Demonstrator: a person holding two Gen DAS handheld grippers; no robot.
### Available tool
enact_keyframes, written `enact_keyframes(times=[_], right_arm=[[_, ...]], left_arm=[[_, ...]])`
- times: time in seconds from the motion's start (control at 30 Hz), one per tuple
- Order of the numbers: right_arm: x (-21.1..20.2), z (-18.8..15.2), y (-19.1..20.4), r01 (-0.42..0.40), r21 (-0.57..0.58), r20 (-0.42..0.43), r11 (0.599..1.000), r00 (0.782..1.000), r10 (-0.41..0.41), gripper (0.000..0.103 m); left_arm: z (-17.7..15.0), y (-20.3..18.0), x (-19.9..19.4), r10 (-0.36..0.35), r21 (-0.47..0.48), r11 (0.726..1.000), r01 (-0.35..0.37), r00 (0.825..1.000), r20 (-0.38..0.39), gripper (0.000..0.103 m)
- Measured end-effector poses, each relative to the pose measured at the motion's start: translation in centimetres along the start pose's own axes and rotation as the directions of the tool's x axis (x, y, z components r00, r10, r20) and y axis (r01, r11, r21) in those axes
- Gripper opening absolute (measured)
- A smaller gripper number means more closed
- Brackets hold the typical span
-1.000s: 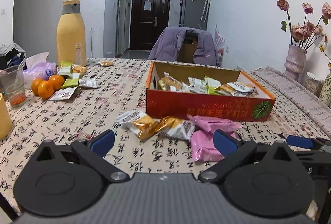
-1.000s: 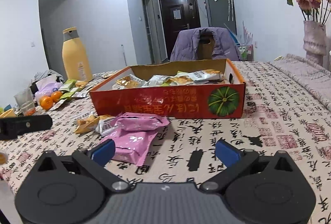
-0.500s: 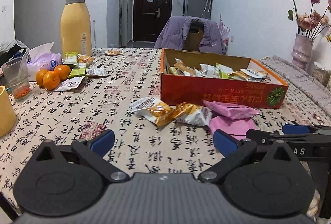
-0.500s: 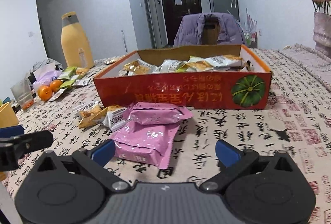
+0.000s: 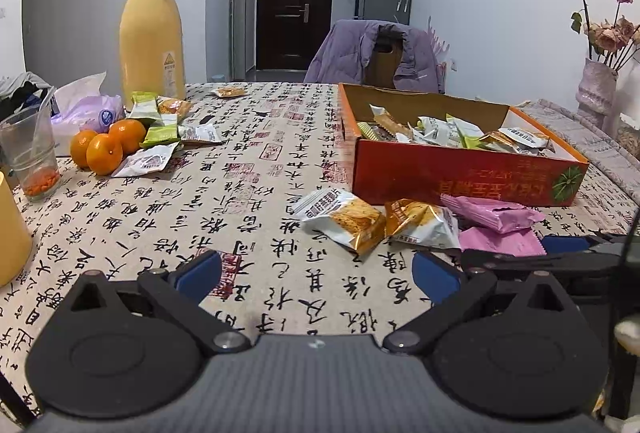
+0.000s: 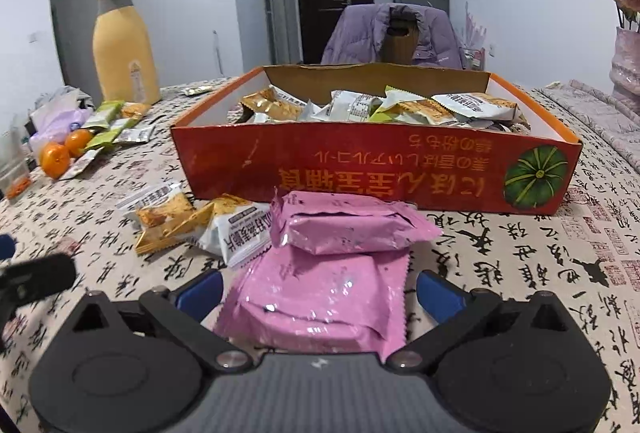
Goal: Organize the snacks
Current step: 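Grasp a pink packet with the right gripper and lift it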
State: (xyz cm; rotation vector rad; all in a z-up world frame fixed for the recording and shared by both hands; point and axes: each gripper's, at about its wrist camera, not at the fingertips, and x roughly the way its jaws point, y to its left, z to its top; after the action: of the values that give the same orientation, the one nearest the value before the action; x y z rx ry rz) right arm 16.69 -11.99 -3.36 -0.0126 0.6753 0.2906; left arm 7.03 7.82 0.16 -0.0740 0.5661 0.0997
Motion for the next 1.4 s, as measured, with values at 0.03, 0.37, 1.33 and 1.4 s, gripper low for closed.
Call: enact_keyframes(times=[0.03,0.37,1.33,1.4], right_arm=[[0.3,0.1,0.3,0.005,-0.002,-0.005,1.0,1.0,-0.005,0.101],[0.3,-0.1,0.5,-0.006,-0.07,-0.019,0.998,1.0,0.004,0.073],[-6.4,-0.5,-14.1,0.13,0.08,0.122,0.988,0.983,-0.139,0.069],[-6.5,-0.6,-15.3,0.149,0.097,0.123,0.984,0.979,-0.16,0.069]], left_arm=[[0.0,0.1,0.0,-0.001,-0.002,1.0,0.001,1.0,-0.001,0.103],[-0.1,-0.2,0.2,-0.013,-0.014,1.0,0.013,1.0,-0.004,0.103],[4.0,-0.5,6.9,0.066,0.093,0.994,-0.061,0.997,-0.044,0.103],[4.2,-0.4,7.7,0.066,0.1,0.993,-0.06,0.996,-0.055,0.103]])
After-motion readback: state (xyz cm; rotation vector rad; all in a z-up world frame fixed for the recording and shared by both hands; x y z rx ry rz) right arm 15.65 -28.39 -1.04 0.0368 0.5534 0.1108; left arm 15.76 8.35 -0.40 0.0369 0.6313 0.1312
